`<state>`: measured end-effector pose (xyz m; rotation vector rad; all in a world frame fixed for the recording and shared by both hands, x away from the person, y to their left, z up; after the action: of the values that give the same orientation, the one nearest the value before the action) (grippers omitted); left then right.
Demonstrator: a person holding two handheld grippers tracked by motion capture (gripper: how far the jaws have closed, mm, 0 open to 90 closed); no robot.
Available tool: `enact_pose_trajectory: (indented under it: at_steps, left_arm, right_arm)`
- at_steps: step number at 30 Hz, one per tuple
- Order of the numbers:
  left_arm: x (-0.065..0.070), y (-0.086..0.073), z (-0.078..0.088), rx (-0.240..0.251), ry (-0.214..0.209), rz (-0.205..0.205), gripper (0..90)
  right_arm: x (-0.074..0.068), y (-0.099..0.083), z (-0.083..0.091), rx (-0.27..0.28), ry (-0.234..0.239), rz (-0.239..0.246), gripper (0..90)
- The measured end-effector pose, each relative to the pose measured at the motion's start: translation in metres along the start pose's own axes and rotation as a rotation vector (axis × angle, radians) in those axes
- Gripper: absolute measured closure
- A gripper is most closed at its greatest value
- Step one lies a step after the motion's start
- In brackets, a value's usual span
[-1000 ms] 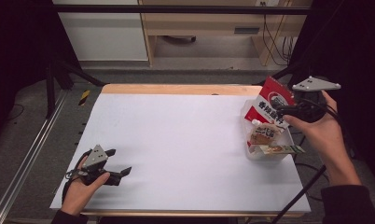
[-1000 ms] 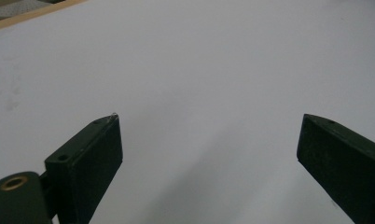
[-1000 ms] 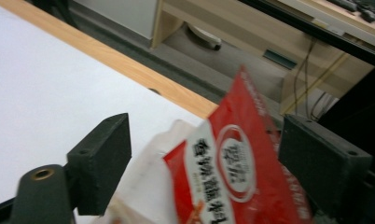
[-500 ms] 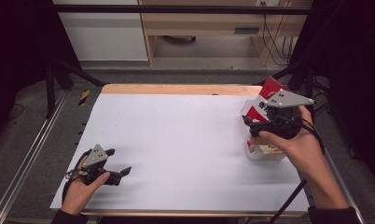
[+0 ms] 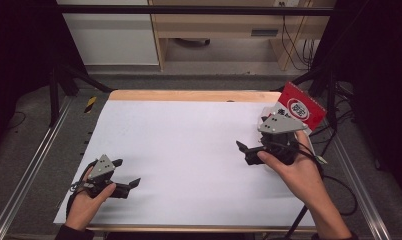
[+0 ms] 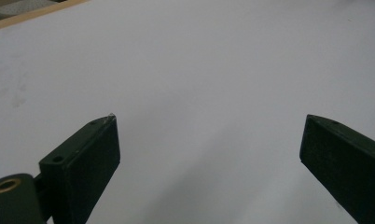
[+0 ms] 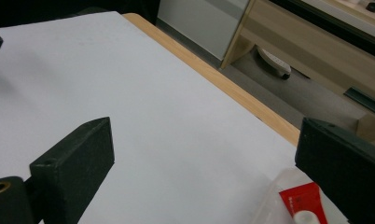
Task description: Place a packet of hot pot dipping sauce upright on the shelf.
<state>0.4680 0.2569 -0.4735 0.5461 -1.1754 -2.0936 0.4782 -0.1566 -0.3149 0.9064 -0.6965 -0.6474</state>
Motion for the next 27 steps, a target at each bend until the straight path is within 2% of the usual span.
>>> enact_pose_trajectory:
  at_steps: [1,4,10,17,20,27]
  left_arm:
    - [0.0,0.0,0.0,0.0,0.0,0.0,4.7]
    - [-0.001,0.0,0.0,0.0,0.005,0.008,4.7]
    - [-0.001,0.0,0.0,-0.002,0.008,0.003,4.7]
    - [-0.002,-0.001,0.001,-0.004,0.012,0.001,4.7]
    - [-0.003,-0.001,0.002,-0.005,0.016,-0.001,4.7]
    - [-0.003,-0.002,0.001,-0.011,0.018,-0.007,4.7]
  right_arm:
    - [0.0,0.0,0.0,0.0,0.0,0.0,5.2]
    - [-0.015,-0.005,-0.003,0.009,0.017,-0.003,5.5]
    - [-0.033,-0.018,-0.012,0.001,0.046,-0.005,5.6]
    - [-0.045,-0.034,-0.019,-0.002,0.048,-0.015,6.2]
    - [-0.052,-0.046,-0.024,-0.019,0.058,-0.039,6.0]
    - [-0.061,-0.068,-0.032,-0.052,0.077,-0.054,6.1]
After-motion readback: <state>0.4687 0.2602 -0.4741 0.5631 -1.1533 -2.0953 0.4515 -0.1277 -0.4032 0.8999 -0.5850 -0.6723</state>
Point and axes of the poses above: each handheld gripper's, and its own axes: z roughly backward along the jaws, y roughly out of its top, x roughly to its right, the point moved 5 cm from there along -z, roughly forward along the jaws, and after that the axes turned 2 degrees about x, right-handed, at the moved point
